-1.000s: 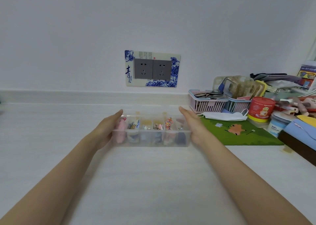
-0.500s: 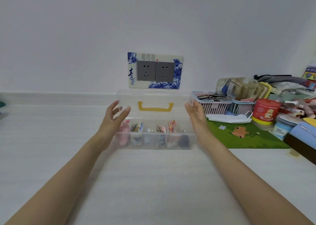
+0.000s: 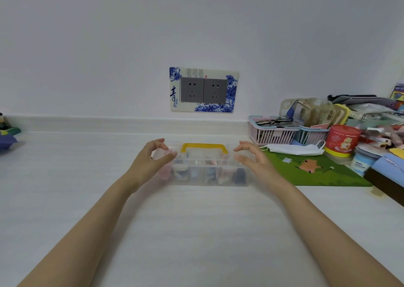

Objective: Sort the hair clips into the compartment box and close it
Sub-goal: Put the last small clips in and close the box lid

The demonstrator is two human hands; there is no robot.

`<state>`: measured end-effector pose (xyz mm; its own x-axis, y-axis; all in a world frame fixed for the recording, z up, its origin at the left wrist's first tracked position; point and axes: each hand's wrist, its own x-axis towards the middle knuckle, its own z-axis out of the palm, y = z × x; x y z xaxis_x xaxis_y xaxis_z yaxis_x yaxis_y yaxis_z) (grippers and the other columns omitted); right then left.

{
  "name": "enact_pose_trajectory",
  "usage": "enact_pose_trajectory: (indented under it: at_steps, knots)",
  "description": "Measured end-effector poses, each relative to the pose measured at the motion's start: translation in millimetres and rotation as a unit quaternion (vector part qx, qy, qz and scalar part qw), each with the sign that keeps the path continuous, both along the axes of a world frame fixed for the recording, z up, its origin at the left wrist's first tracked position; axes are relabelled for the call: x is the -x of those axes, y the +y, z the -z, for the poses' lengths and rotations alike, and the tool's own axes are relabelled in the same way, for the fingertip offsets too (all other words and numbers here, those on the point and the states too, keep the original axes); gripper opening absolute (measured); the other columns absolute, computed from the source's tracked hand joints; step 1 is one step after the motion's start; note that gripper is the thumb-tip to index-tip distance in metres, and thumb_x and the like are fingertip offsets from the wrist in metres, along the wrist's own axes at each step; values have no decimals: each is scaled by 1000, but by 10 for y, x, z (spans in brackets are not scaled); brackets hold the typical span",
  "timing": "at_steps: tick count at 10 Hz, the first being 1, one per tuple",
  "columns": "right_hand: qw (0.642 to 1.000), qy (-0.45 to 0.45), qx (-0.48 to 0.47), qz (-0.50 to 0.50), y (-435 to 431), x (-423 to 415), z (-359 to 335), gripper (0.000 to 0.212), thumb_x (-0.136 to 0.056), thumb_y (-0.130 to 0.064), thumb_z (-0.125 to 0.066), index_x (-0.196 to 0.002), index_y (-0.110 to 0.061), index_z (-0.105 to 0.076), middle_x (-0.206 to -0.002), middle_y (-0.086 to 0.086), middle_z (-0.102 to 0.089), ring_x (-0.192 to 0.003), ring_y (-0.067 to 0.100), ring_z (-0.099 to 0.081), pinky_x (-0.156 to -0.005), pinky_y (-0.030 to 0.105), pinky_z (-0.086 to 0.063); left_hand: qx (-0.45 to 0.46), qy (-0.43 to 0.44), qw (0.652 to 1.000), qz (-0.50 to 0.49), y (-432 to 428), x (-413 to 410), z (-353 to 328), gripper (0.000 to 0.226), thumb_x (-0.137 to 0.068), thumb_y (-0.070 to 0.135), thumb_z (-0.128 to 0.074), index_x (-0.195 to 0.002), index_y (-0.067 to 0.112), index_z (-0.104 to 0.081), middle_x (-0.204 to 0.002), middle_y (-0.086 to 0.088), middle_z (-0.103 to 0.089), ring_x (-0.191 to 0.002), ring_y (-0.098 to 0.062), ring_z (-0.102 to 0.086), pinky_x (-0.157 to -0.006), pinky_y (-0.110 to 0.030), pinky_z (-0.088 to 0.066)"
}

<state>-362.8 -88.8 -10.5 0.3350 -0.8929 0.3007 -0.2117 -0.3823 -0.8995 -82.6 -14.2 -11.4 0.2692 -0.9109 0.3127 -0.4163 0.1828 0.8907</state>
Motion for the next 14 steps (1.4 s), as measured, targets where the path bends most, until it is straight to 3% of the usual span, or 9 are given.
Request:
enact_pose_trajectory:
  at_steps: [1, 2, 3, 4, 5, 6, 8, 11, 14]
  knots:
    - [1000, 16, 2, -6, 37, -3, -14, 18, -87, -26, -62, -104, -22, -61, -137, -12, -41, -124, 2, -36, -106, 29, -24, -7, -21, 1000, 4, 28, -2, -37, 26, -79, 37, -70, -96, 22, -58, -137, 9, -47, -122, -16, -48, -102, -33, -37]
    - [999, 37, 30, 19, 109, -12, -8, 22, -89, -30, -59, -110, -25, -60, -133, -14, -42, -125, 2, -36, -106, 27, -23, 14, -84, 996, -11, 93, 37, -68, 26, -83, 39, -65, -105, 25, -59, -128, 8, -53, -122, -15, -45, -108, -38, -35]
    - [968, 156, 185, 70, 221, 18, 12, 39, -91, -45, -51, -127, -29, -50, -138, -18, -36, -131, -2, -25, -112, 24, -16, 44, -241, 969, -11, 253, 120, -96, 66, -77, 65, -44, -131, 27, -47, -139, 7, -46, -134, -16, -32, -111, -33, -25]
    - [901, 302, 307, 56, 419, -9, 50, 60, -92, -55, -35, -146, -30, -25, -151, -20, -17, -140, -1, -8, -117, 25, -2, 29, -401, 915, -13, 403, 240, -28, 87, -72, 75, -19, -147, 32, -17, -157, 8, -17, -146, -17, -9, -118, -38, -8]
    - [846, 412, 335, 47, 535, -66, 198, 73, -89, -63, -17, -150, -27, -1, -159, -13, 4, -146, 6, 6, -118, 33, 9, 17, -478, 878, -23, 491, 365, 137, 94, -67, 82, 8, -147, 34, 3, -159, 8, 4, -147, -16, 7, -118, -39, 6]
    - [823, 443, 349, 64, 474, -76, 261, 74, -90, -61, -16, -150, -25, 8, -158, -12, 13, -145, 7, 14, -117, 35, 12, 11, -496, 867, -35, 430, 415, 234, 101, -62, 83, 17, -148, 30, 4, -159, 4, 9, -145, -18, 14, -114, -39, 12]
    - [814, 486, 310, 70, -69, -14, 203, 82, -85, -67, -15, -147, -25, 19, -156, -9, 23, -145, 12, 20, -116, 31, 18, -37, -494, 868, -28, -149, 582, 148, 117, -48, 86, 25, -148, 27, 7, -159, 1, 11, -146, -22, 12, -117, -45, 6]
    - [830, 504, 228, 65, -987, -13, 68, 84, -91, -60, -33, -148, -24, 17, -158, -5, 20, -145, 17, 20, -117, 37, 11, -75, -493, 867, -19, -1188, 715, 84, 79, -88, 66, -25, -148, 26, 7, -160, -1, 11, -146, -23, 15, -118, -45, 7]
    - [838, 498, 213, 60, -1437, -55, 68, 86, -90, -61, -33, -148, -22, 18, -158, -2, 21, -144, 18, 22, -119, 37, 11, -91, -491, 866, -9, -1635, 688, 42, 79, -88, 65, -26, -148, 26, 8, -160, -1, 12, -146, -24, 16, -118, -45, 7]
